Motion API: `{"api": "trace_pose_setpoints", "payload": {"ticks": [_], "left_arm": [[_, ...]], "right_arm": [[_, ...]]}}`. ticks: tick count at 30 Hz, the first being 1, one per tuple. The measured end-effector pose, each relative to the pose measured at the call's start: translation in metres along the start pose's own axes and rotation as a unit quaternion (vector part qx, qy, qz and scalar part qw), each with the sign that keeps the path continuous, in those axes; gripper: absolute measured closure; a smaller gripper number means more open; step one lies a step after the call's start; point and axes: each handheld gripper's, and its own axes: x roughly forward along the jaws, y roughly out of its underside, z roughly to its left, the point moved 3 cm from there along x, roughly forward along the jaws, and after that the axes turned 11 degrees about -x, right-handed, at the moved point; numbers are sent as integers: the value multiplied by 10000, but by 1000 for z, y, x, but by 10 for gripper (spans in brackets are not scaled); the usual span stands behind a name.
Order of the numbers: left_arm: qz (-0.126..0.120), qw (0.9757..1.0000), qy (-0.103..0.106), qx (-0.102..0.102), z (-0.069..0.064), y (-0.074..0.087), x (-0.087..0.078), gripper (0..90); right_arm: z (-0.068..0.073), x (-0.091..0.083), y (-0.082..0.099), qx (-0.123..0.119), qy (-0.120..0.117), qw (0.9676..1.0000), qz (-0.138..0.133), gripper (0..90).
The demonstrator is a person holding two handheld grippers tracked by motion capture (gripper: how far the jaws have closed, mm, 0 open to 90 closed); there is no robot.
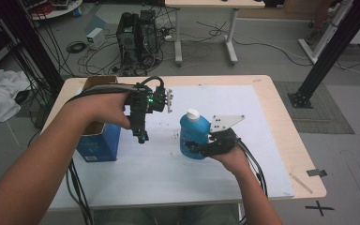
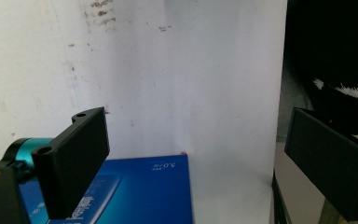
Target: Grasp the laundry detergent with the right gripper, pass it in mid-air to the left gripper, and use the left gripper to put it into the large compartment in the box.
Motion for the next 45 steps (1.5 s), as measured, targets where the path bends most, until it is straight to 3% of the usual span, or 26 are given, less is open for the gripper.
{"api": "trace_pose_setpoints", "payload": {"ticks": [1, 4, 10, 11, 13, 16, 18, 19, 20, 23, 26, 35, 36, 37, 39, 40, 45], "left_arm": [[-32, 10000, -9, 70, 0, -1, 1, 64], [-6, 10000, 46, 17, -2, -3, 5, 64], [-48, 9999, 44, 99, -2, -3, 14, 64], [-40, 9999, 70, 104, -3, -3, 16, 64], [-30, 9999, 106, 114, -4, -3, 18, 64], [-47, 9998, 89, 142, -5, -3, 20, 64], [21, 9998, 130, 157, -6, -3, 21, 64], [8, 9998, 133, 156, -6, -4, 22, 64], [29, 9998, 151, 104, -7, -3, 21, 64], [10, 9998, 122, 135, -7, -3, 21, 64], [3, 9998, 152, 121, -9, -1, 23, 64], [53, 9997, 208, 86, -17, 1, 29, 64], [49, 9998, 173, 126, -17, 1, 29, 64], [73, 9997, 178, 136, -18, 1, 29, 64], [67, 9997, 204, 87, -20, 1, 30, 64], [85, 9997, 115, 178, -19, 0, 29, 64], [109, 9997, 151, 156, -25, -1, 29, 64]], "right_arm": [[2, 3, -1, 39, -56, 10000, 19, 446], [4, 10, -1, -115, -228, 9997, 63, 446], [10, 27, -3, -305, -549, 9980, -47, 446], [14, 33, -3, -238, -668, 9975, -36, 446], [15, 36, -4, -251, -717, 9971, -58, 446], [16, 46, -7, -452, -792, 9957, -171, 446], [19, 52, -10, -406, -909, 9949, -162, 446], [22, 53, -12, -212, -990, 9948, -69, 446], [21, 57, -14, -383, -970, 9945, -135, 447], [24, 70, -20, -488, -1068, 9930, -144, 446], [27, 75, -22, -415, -1169, 9922, -81, 446], [28, 95, -37, -889, -1177, 9884, -371, 446], [36, 91, -36, -448, -1428, 9887, -52, 446], [39, 91, -37, -303, -1489, 9884, 32, 447], [32, 97, -40, -777, -1299, 9881, -271, 447], [34, 97, -41, -690, -1343, 9883, -223, 447], [36, 100, -45, -680, -1294, 9888, -301, 447]]}}
